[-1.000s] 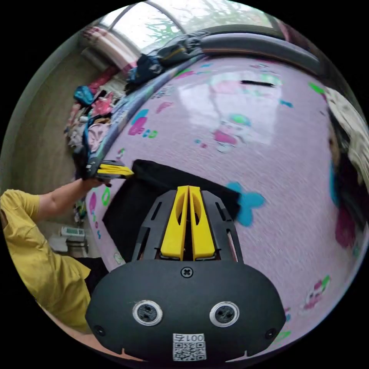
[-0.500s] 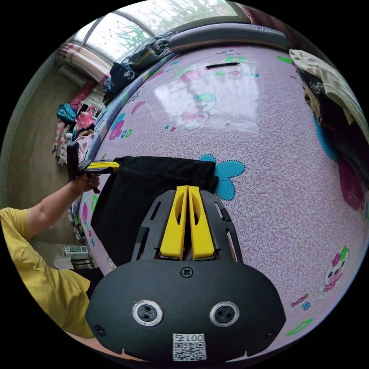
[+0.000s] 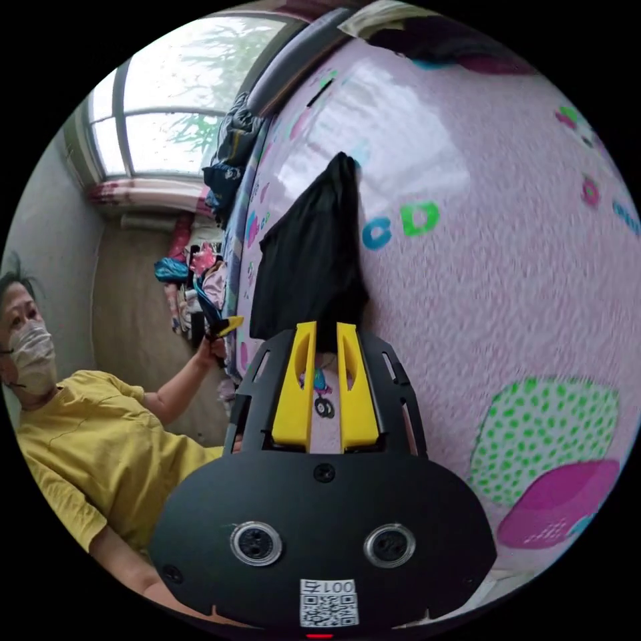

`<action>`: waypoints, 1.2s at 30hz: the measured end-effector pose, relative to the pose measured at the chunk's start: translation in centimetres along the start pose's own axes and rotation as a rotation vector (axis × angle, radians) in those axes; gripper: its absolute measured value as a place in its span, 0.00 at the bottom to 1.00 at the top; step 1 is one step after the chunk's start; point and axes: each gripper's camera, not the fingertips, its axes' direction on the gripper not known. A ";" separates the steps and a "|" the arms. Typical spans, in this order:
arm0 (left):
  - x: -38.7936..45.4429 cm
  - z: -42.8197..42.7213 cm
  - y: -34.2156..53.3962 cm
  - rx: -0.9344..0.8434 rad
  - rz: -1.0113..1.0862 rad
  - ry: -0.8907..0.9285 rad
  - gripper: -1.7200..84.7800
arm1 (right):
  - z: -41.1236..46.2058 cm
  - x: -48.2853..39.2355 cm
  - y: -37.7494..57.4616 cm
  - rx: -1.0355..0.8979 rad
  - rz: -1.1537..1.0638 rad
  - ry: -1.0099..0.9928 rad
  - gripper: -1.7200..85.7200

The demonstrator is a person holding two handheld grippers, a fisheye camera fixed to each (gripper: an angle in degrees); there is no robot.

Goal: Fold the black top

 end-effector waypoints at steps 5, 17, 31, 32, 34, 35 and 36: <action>-2.2 2.6 6.5 0.100 -0.268 0.204 0.06 | 1.9 2.3 4.3 0.087 0.131 -0.143 0.11; -1.3 9.8 8.9 0.337 -0.449 0.326 0.08 | 5.3 4.6 6.8 0.505 0.375 -0.373 0.15; -0.4 9.7 6.6 0.385 -0.469 0.388 0.07 | 4.9 4.0 5.3 0.546 0.376 -0.389 0.16; -0.4 9.0 6.3 0.378 -0.460 0.362 0.07 | 3.9 4.0 5.2 0.561 0.363 -0.348 0.16; -0.3 7.3 5.6 0.353 -0.436 0.304 0.07 | 1.5 4.0 4.8 0.593 0.326 -0.267 0.16; -0.1 5.8 4.9 0.331 -0.407 0.249 0.07 | -0.3 4.0 4.0 0.596 0.289 -0.217 0.16; 0.1 4.9 4.5 0.319 -0.384 0.210 0.07 | -1.8 3.8 2.3 0.563 0.232 -0.170 0.16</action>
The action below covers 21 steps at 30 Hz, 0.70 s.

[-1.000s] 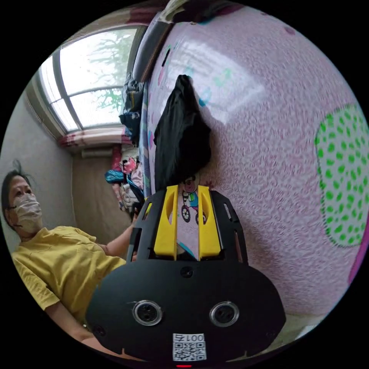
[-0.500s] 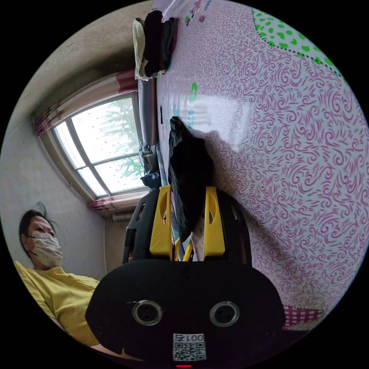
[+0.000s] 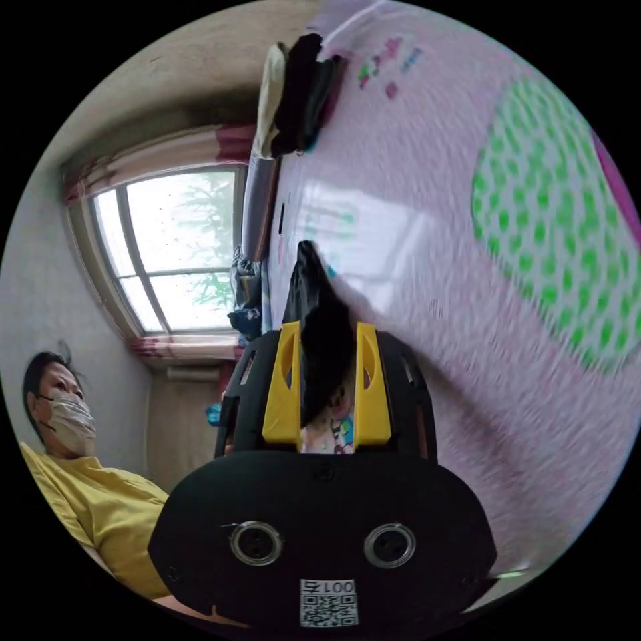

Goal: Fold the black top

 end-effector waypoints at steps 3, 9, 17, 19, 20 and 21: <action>3.3 -2.5 -3.8 -0.059 0.169 -0.210 0.06 | 2.0 -2.8 -5.8 -0.198 -0.184 0.097 0.16; 8.7 0.2 -12.5 -0.264 0.337 -0.265 0.09 | 8.5 -7.6 -13.7 -0.469 -0.364 0.181 0.18; 12.5 2.4 -19.8 -0.467 0.340 -0.194 0.11 | 12.6 -9.7 -17.9 -0.702 -0.361 0.182 0.19; 12.9 2.2 -20.5 -0.495 0.329 -0.180 0.11 | 12.7 -10.0 -18.3 -0.720 -0.362 0.184 0.18; 13.2 2.0 -20.8 -0.512 0.328 -0.175 0.11 | 12.8 -10.1 -18.6 -0.730 -0.357 0.175 0.18; 13.4 1.8 -20.9 -0.520 0.327 -0.175 0.11 | 12.8 -10.2 -18.8 -0.740 -0.353 0.167 0.18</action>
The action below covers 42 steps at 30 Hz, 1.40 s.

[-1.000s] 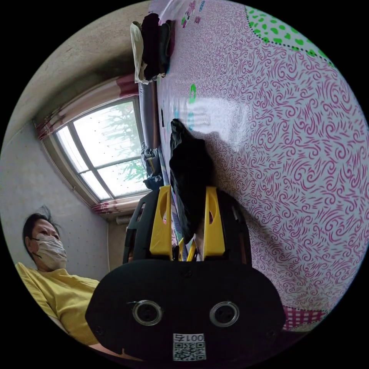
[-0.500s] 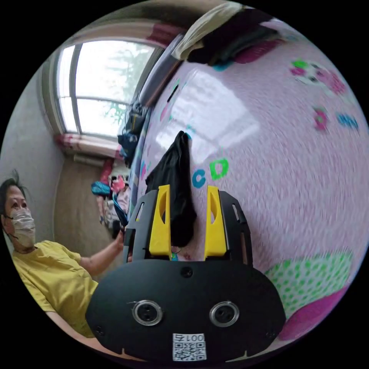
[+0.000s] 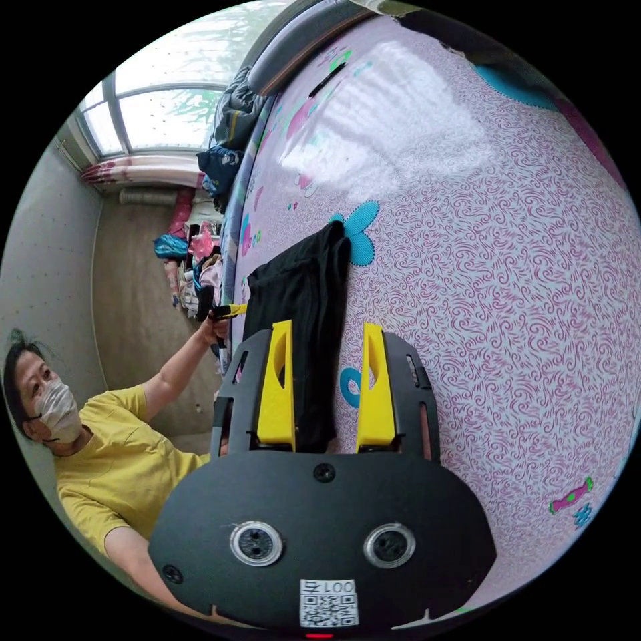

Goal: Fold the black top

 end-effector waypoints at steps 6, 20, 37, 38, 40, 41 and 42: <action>0.7 -1.2 -0.5 -0.075 -0.003 0.088 0.10 | 0.3 -0.7 -1.0 -0.042 -0.035 -0.080 0.17; 5.9 -1.5 -0.6 -0.108 0.119 0.212 0.09 | 3.3 -4.2 -1.5 -0.104 -0.148 -0.241 0.12; 26.6 -12.3 13.1 0.261 0.695 0.022 0.01 | -8.1 -22.9 14.2 0.327 -0.620 0.009 0.02; 29.4 -13.3 13.9 0.282 0.756 0.006 0.01 | -9.8 -25.1 15.5 0.359 -0.661 0.054 0.02; 33.7 -14.7 14.9 0.320 0.847 -0.003 0.01 | -12.6 -28.2 17.2 0.419 -0.710 0.109 0.02; 36.6 -15.5 15.3 0.346 0.901 -0.001 0.01 | -14.7 -30.3 18.2 0.463 -0.743 0.132 0.02; 38.1 -15.9 15.5 0.361 0.929 -0.002 0.01 | -16.9 -32.3 19.3 0.510 -0.778 0.156 0.02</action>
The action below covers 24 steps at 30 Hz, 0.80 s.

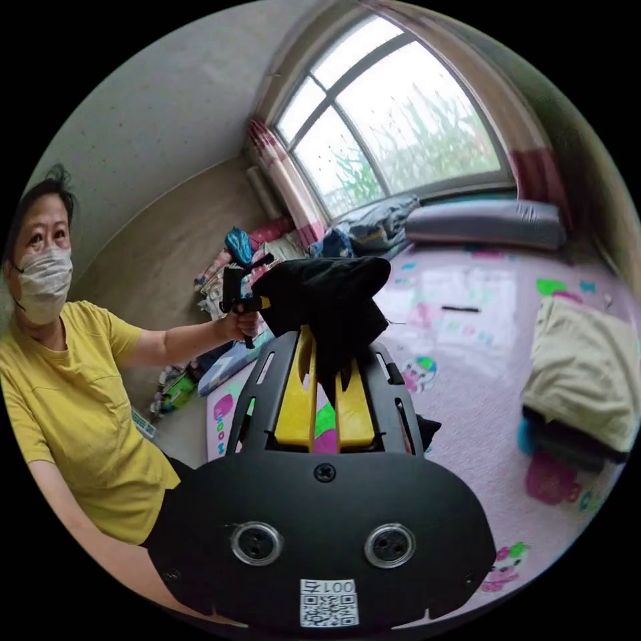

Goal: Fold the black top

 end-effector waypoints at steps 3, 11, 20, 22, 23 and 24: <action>5.0 -0.4 -5.8 0.056 0.129 -0.003 0.01 | -5.8 -2.9 -3.4 0.067 -0.089 0.071 0.02; 16.8 5.5 -16.2 0.106 0.299 -0.052 0.01 | -19.1 -4.1 -6.6 0.086 -0.232 0.157 0.02; 22.9 17.5 -21.8 0.078 0.201 -0.137 0.01 | -27.5 4.5 -6.7 0.036 -0.225 0.182 0.02; 23.5 19.1 -22.6 0.089 0.178 -0.142 0.01 | -28.3 5.3 -6.5 0.039 -0.229 0.203 0.02; 23.8 20.1 -23.1 0.096 0.161 -0.140 0.01 | -28.8 5.7 -6.2 0.041 -0.233 0.215 0.02; 23.9 20.5 -23.3 0.098 0.153 -0.139 0.01 | -29.1 6.1 -5.9 0.042 -0.229 0.221 0.02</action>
